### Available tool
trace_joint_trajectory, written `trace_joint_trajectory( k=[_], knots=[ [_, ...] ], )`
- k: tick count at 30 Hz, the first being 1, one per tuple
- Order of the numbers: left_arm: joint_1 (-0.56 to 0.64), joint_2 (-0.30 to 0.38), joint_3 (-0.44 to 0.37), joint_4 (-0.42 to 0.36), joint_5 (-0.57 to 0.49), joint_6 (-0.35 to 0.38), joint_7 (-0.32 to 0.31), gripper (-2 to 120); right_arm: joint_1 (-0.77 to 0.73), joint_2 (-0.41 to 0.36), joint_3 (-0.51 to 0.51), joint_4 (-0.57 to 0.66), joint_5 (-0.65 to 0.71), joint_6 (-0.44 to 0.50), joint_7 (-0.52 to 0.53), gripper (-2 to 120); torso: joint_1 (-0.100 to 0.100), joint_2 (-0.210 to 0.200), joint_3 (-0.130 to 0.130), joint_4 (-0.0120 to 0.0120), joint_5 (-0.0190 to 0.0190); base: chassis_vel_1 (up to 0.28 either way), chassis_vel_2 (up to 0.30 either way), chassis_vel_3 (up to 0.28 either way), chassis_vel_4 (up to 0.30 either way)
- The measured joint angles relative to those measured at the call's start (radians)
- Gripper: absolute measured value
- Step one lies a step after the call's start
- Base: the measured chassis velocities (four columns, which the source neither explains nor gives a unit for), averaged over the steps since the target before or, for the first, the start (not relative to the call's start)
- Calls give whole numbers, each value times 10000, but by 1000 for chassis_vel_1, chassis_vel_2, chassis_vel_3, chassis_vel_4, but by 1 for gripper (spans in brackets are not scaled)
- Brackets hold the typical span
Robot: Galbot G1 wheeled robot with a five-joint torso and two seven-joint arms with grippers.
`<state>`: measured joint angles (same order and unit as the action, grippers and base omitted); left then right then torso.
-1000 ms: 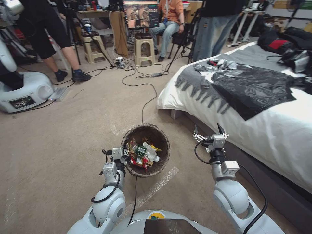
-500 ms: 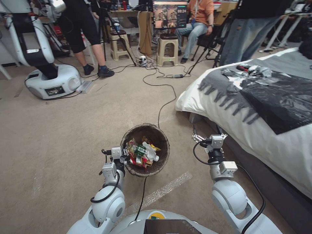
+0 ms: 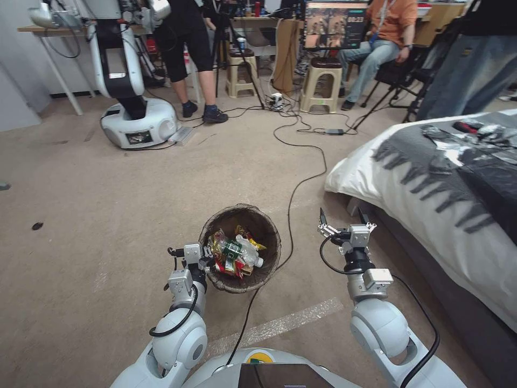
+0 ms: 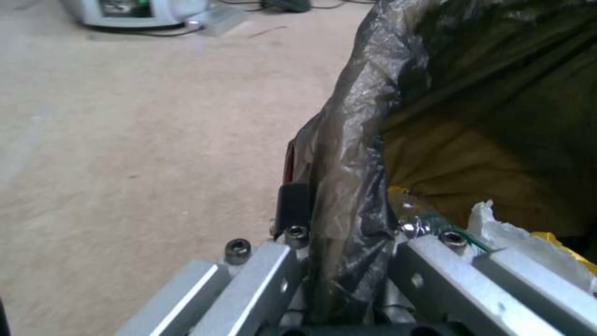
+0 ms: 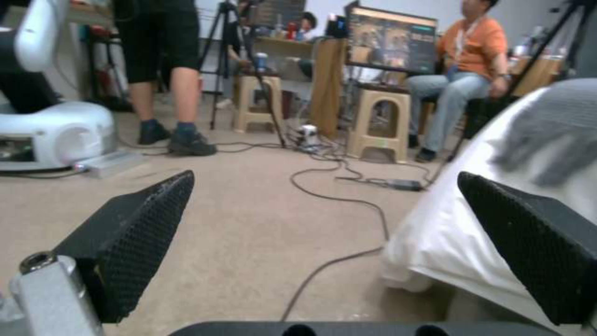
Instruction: Pick up the trash bin, then pick up the garbage from the floor and place it into the trash bin.
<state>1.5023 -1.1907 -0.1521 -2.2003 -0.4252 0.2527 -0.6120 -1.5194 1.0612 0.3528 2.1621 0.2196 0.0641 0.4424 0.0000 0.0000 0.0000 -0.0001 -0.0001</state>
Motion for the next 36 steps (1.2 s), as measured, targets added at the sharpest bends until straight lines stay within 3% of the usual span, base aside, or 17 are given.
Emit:
trace_joint_trajectory(
  k=[28, 36],
  knots=[
    [-29, -17, 8, 44, 174, 21, -12, 0, -23, 201, -112, -84, -142, 38, 60, 100, 1, 0, 0, 5, 1, 84, 89, 80, 86],
    [-38, -15, 27, 3, 181, 79, -15, 0, -28, 243, -122, -110, -169, 47, 77, 100, 1, 0, 0, -4, 0, 0, 0, 0, 0]
  ],
)
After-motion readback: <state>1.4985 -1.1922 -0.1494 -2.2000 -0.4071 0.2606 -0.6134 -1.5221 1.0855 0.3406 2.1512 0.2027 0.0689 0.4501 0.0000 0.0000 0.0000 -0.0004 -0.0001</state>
